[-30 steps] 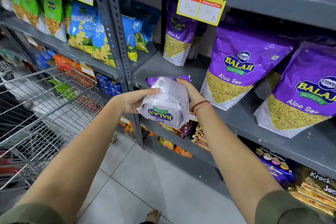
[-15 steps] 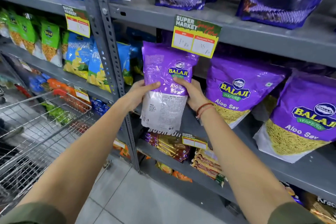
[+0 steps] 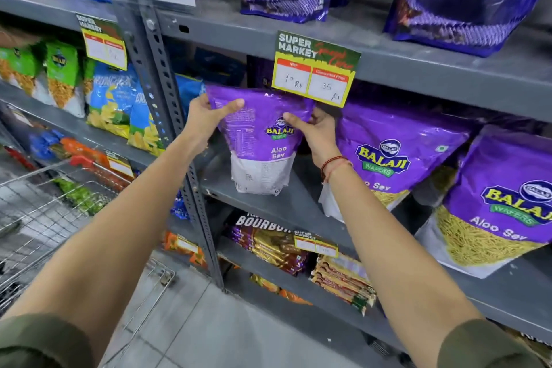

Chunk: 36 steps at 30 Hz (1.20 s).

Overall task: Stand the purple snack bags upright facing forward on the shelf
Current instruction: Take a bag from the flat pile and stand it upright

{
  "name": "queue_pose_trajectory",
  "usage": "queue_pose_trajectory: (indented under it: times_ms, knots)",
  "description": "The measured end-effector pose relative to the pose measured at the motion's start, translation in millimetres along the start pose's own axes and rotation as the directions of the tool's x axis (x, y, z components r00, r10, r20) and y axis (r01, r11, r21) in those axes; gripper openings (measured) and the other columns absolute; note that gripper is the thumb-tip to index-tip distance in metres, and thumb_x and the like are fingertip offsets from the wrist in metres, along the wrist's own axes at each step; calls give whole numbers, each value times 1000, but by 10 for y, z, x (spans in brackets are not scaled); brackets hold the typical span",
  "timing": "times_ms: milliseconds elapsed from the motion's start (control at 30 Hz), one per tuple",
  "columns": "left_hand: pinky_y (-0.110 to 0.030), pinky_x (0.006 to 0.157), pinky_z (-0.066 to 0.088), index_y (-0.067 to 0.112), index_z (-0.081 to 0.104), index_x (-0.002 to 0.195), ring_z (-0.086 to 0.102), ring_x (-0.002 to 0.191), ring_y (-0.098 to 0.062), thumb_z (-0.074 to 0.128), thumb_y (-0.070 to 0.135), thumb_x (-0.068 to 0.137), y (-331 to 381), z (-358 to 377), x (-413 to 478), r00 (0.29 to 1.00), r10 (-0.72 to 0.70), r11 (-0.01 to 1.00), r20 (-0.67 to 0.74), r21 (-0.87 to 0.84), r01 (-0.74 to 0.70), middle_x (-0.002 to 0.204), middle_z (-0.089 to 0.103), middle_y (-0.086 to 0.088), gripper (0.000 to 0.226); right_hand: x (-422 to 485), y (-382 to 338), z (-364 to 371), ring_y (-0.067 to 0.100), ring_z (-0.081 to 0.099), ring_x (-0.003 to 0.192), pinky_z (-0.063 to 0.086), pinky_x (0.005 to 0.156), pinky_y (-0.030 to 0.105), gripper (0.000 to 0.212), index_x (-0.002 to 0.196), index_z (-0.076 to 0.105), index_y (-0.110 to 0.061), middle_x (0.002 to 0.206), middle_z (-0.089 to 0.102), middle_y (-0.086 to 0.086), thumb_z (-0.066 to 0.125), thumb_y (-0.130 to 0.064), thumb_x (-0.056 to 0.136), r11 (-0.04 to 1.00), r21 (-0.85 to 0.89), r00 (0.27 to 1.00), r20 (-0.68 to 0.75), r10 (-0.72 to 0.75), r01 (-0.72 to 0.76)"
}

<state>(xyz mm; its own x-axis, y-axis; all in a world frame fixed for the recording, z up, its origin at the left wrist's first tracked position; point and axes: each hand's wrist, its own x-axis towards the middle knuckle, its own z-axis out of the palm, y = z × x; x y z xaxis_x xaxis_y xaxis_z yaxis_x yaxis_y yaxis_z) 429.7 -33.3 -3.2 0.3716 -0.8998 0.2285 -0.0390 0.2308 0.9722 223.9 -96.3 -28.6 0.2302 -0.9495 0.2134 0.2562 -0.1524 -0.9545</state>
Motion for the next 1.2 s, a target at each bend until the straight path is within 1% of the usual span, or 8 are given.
queue_pose_trajectory:
  times_ms: [167,300,467,667,800,933,1033,1200]
  knots:
    - [-19,78,52,12,58,106,66,87,-6,71,26,80,-160,78,-151,983,12,999,-184,-38,-19,100,70,2,32,-4,91,22,3,70,76,55,68,18,30,107,63,0,84,75,-9,73,-5,80,994,-87,997,24,66,-64]
    - [-43,94,47,10,50,116,55,101,-26,59,34,87,-798,333,-731,867,133,971,-480,237,-17,113,54,-13,39,-53,246,-11,15,69,85,57,81,34,23,99,66,-8,98,71,6,72,-24,83,956,-291,1000,-11,28,-30]
    - [-39,100,40,11,42,127,47,115,-28,63,20,82,-1306,884,-1306,959,-32,919,-282,369,139,124,43,-12,50,-151,195,117,26,55,63,36,59,31,44,55,43,-21,63,60,8,68,-43,82,775,-632,978,-149,-144,18]
    - [-41,111,29,8,18,145,28,138,-32,65,15,78,-1289,1142,-1229,941,-132,881,-311,398,255,151,22,-15,82,-511,86,522,44,61,89,47,73,41,39,87,63,-9,87,70,23,56,-48,87,592,-804,955,-217,-201,-58]
    - [-50,96,46,17,38,133,52,119,-31,54,56,63,-1231,1026,-1013,901,-190,918,-390,254,304,133,50,-12,82,-658,-48,670,39,63,88,52,76,41,50,82,64,-15,80,71,12,57,-65,79,642,-767,978,-131,-161,3]
    - [-40,84,50,16,46,119,59,100,-20,73,50,51,-1258,728,-754,958,-201,890,-206,371,267,114,61,-3,81,-632,-34,464,26,65,81,52,76,36,58,84,65,-20,76,71,5,55,-76,71,690,-721,966,-214,-142,-58]
    - [-29,84,46,19,50,122,56,99,-10,78,55,45,-1212,462,-467,968,-248,827,46,530,187,110,61,8,89,-645,224,217,3,59,68,47,65,22,49,95,64,-14,70,61,-5,65,-58,74,868,-487,967,-159,-197,96]
    - [-42,96,51,22,64,106,65,103,-22,87,41,46,-1341,96,-26,886,-327,792,328,606,68,110,71,-4,67,-663,810,-42,16,57,101,52,79,31,60,118,50,-32,107,56,2,72,-56,68,875,-468,959,-170,-226,123]
